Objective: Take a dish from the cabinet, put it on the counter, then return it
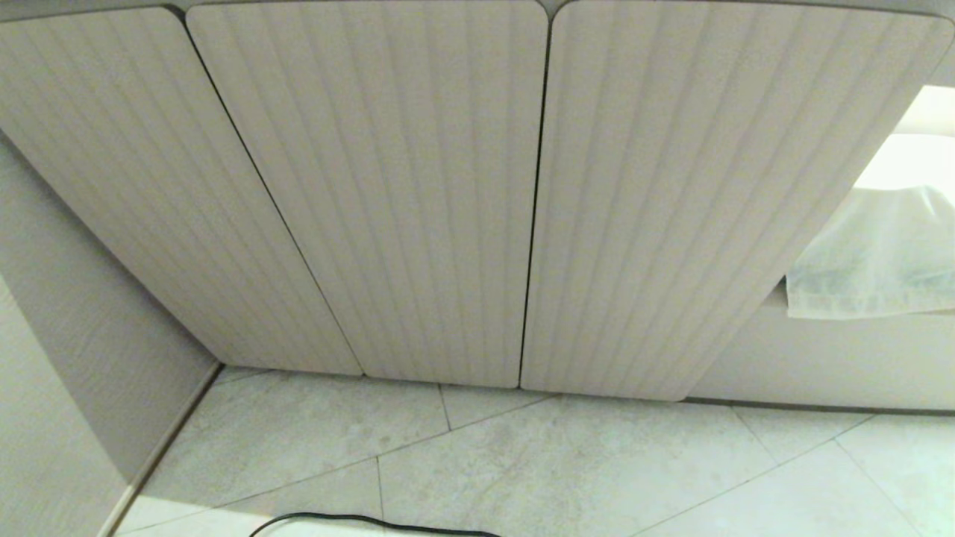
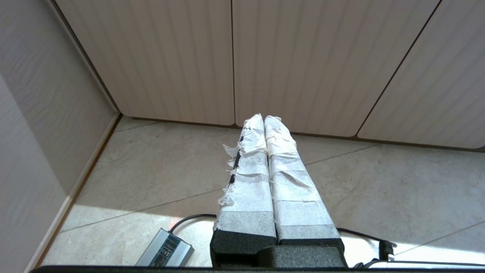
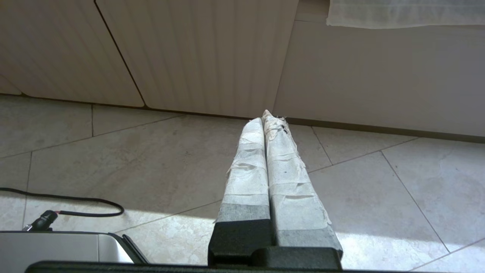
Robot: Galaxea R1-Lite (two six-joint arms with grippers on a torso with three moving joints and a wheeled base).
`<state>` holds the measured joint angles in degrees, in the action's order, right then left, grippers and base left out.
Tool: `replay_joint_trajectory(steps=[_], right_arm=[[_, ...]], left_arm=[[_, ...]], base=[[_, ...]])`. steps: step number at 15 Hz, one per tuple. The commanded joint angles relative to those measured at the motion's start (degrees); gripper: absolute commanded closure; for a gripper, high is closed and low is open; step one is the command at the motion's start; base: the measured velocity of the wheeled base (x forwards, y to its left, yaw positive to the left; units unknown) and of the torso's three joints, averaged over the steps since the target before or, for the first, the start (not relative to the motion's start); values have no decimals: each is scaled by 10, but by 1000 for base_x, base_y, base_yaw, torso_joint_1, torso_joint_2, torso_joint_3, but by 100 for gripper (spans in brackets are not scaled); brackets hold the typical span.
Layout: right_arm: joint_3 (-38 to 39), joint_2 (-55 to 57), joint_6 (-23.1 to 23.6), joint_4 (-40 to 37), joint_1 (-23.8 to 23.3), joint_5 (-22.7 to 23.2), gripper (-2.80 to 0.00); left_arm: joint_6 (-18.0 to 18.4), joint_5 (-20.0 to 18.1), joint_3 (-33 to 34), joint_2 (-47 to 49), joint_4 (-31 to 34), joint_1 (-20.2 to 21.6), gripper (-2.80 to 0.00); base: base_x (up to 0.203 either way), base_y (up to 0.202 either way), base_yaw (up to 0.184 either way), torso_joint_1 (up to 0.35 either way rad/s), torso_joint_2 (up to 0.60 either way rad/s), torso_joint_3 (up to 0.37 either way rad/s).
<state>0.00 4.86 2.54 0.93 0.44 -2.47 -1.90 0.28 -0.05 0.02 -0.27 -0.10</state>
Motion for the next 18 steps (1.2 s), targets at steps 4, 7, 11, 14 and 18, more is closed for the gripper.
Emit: replay_joint_trajectory(steps=[4,7,11,14,18], right_arm=[[0,-49,-4,-8,-1,1,0],[0,-49,-5,-8,-1,1,0],[0,-49,-5,-8,-1,2,0],[0,-49,-5,-8,-1,2,0],[0,-49,-6,-8,-1,2,0]], left_arm=[[0,0,0,0,-1,0,0],[0,1,0,0,-1,0,0],[0,1,0,0,0,0,0],[0,0,0,0,-1,0,0],[0,0,0,0,-1,0,0]], base=[[0,0,0,0,0,0],[0,0,0,0,0,0],[0,0,0,0,0,0],[0,0,0,0,0,0],[0,0,0,0,0,0]])
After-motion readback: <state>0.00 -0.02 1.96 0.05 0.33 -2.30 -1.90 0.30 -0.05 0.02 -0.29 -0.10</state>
